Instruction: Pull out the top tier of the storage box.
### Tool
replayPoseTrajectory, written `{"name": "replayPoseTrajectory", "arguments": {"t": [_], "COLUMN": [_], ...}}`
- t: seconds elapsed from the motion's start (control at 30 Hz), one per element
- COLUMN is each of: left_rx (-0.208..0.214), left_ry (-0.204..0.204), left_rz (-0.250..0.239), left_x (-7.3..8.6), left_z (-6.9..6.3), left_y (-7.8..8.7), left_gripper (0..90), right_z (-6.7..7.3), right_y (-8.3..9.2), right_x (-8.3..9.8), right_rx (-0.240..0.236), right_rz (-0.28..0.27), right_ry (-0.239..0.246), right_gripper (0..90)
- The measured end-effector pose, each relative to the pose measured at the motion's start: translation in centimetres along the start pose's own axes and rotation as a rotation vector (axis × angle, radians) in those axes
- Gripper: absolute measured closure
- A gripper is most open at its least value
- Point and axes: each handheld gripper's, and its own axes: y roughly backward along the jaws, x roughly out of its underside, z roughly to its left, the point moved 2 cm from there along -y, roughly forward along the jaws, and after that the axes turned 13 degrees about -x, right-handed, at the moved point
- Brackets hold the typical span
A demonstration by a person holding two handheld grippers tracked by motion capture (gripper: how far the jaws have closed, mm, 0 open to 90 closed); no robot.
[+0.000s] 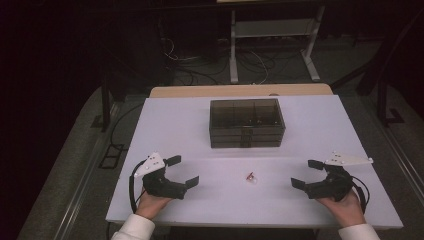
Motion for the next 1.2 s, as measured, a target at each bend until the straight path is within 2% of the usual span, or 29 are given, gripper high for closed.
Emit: {"name": "replayPoseTrajectory", "arguments": {"t": [0.23, 0.9, 1.2], "left_rx": [-0.002, 0.004, 0.005], "left_ry": [0.0, 0.004, 0.005], "left_rz": [-0.003, 0.002, 0.002], "left_x": [0.0, 0.2, 0.2], "left_z": [0.0, 0.1, 0.1], "left_y": [-0.2, -0.5, -0.7], "left_gripper": [0.0, 0.0, 0.0], "right_z": [0.1, 0.4, 0.6], "right_y": [-0.1, -0.9, -1.5], "right_x": [-0.2, -1.3, -2.6], "right_rx": [-0.005, -0.016, -0.045], "right_rz": [0.003, 0.059, 0.085], "right_ry": [0.001, 0.003, 0.003], "right_gripper": [0.0, 0.0, 0.0]}}
